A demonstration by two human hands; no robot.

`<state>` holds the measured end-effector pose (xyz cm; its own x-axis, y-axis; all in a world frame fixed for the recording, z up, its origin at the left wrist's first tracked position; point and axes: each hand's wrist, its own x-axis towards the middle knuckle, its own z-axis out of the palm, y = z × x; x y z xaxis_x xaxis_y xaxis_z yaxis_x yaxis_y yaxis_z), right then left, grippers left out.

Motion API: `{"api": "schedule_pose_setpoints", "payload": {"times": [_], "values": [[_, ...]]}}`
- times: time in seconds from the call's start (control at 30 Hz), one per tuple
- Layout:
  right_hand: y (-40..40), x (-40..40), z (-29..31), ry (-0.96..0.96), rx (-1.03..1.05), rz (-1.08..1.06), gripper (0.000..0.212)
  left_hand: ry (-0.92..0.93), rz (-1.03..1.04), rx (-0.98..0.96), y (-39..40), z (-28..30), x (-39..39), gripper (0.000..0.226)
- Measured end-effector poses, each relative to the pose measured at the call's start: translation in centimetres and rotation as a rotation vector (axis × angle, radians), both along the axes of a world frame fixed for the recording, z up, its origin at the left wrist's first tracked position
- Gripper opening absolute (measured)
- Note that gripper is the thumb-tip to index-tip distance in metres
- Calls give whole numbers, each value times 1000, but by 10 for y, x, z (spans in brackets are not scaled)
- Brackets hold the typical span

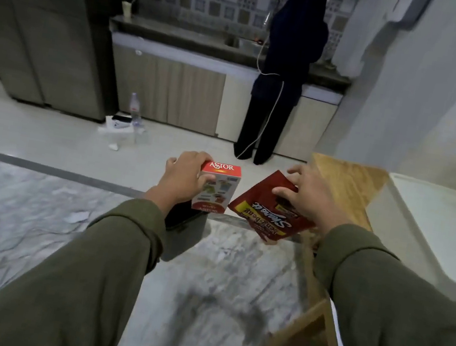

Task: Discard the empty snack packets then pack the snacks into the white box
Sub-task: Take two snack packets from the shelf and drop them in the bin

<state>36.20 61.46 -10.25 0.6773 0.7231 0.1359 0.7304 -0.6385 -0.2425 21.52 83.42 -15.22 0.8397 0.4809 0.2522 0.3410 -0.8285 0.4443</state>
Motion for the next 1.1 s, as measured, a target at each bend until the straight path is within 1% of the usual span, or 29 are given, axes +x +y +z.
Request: {"api": "schedule_pose_setpoints", "payload": {"times": [0.23,0.37,0.53,0.63,0.73,0.83,0.97,1.1], "values": [[136,63,-36,13,-38,165,45,37,172,-60,111,-33,29,34],[207,104,-57,46,-21,196,44,75,225,-86,173,-54,62,33],[278,157,-103,89,-130,262,49,90,260,-170,221,-95,102,31],[317,186,-137,113,-176,318,47,100,284,-210,244,-128,123,31],[358,214,-183,149,-189,375,45,104,348,-244,266,-172,144,33],[393,236,-241,197,-178,396,45,90,409,-287,284,-233,163,34],[427,257,-327,220,-224,450,43,122,435,-335,300,-323,184,36],[453,268,-409,240,-207,468,46,156,435,-370,316,-403,200,35]]}}
